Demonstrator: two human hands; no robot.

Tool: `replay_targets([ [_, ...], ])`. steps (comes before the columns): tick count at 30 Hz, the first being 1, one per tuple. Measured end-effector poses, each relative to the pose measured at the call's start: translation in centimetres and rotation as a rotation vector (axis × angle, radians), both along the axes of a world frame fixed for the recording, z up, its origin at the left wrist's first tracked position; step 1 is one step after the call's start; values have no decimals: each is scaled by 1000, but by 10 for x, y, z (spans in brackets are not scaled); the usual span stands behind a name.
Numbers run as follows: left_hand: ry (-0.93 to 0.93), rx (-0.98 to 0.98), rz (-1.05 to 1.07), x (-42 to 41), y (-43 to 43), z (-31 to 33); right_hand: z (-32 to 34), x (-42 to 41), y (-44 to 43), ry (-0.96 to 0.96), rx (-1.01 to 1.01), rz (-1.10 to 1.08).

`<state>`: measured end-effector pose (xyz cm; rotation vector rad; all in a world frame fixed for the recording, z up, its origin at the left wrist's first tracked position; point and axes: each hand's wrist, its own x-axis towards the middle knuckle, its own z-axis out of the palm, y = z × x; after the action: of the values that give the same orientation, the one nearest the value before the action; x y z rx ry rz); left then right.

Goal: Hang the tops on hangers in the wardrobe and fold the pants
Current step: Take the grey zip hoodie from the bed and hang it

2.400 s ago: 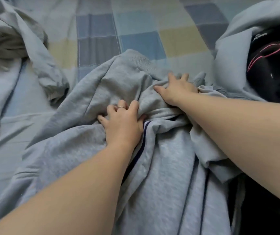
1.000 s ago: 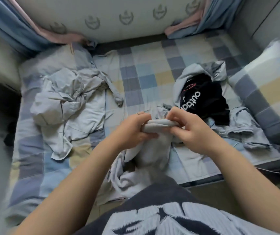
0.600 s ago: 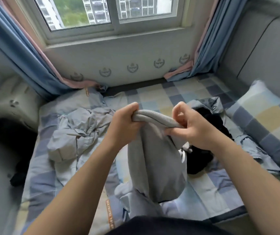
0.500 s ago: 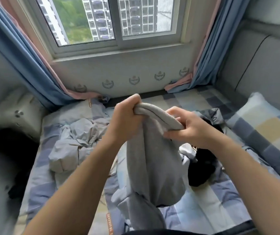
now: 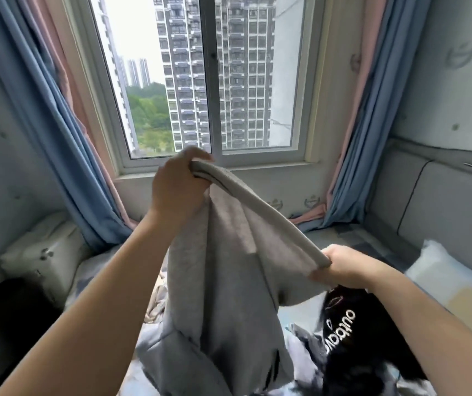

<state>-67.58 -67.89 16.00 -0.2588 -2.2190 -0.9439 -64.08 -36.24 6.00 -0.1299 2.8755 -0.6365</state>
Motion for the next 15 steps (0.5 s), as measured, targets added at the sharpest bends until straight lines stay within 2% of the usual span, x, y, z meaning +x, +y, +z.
replay_targets([
  [1,-43,-21,21,-4,-6,-5,0,-3,0,66,1,-31],
  [3,-161,-21,41,-12,-18,-15,4,-7,-5,141,-175,-5],
  [5,-260,-10,97,-21,-28,-26,12,-5,-18,107,-427,95],
  [8,-318,34,150,-31,-35,-44,23,-2,-49,26,-702,180],
  [11,-393,171,10,-36,-32,-67,33,-6,-78,-39,-891,121],
  [15,-504,360,-218,-20,-12,-104,43,-17,-101,64,-917,-37],
])
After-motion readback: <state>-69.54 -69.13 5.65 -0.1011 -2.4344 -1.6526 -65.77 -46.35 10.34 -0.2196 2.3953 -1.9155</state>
